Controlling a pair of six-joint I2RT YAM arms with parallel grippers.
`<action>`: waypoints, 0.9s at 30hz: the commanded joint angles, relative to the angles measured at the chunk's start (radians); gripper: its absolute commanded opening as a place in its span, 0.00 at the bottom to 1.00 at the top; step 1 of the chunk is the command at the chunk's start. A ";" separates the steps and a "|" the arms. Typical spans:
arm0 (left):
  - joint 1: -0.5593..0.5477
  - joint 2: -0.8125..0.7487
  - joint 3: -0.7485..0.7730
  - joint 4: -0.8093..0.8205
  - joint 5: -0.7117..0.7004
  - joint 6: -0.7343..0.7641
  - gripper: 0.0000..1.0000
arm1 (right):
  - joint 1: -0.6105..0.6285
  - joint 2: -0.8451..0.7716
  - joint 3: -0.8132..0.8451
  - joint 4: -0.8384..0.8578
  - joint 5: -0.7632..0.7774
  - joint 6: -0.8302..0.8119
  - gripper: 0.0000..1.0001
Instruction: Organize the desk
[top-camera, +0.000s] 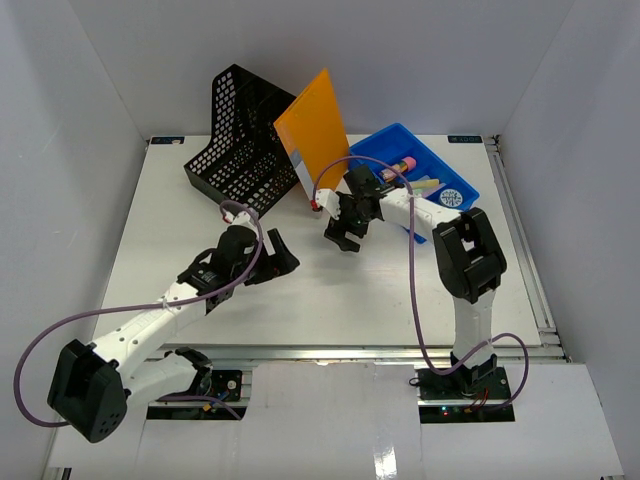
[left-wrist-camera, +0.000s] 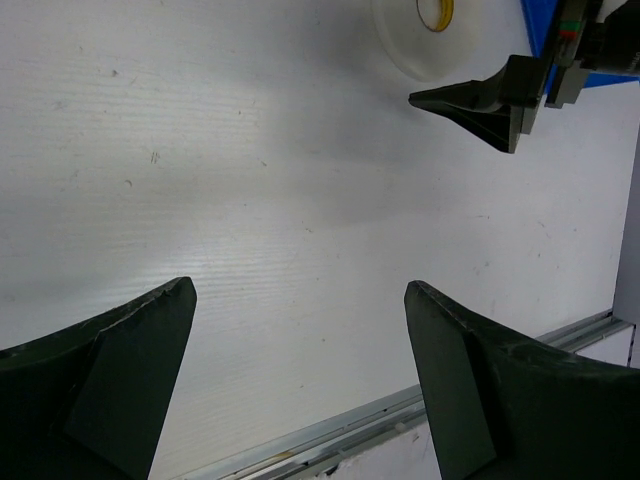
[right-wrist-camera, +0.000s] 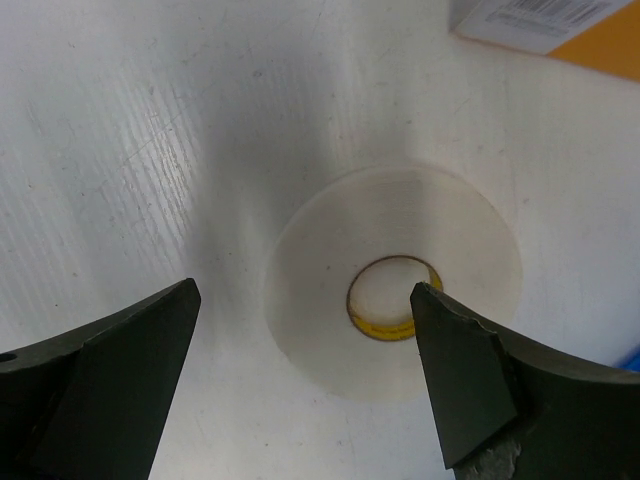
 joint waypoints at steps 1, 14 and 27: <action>0.006 0.012 -0.017 0.065 0.078 -0.023 0.97 | 0.006 0.043 0.032 -0.034 0.002 -0.002 0.91; 0.005 0.100 -0.025 0.198 0.201 -0.082 0.98 | 0.005 0.101 0.012 -0.060 -0.004 0.035 0.51; 0.006 0.321 -0.009 0.399 0.283 -0.201 0.98 | -0.016 -0.080 -0.109 -0.058 -0.147 0.033 0.26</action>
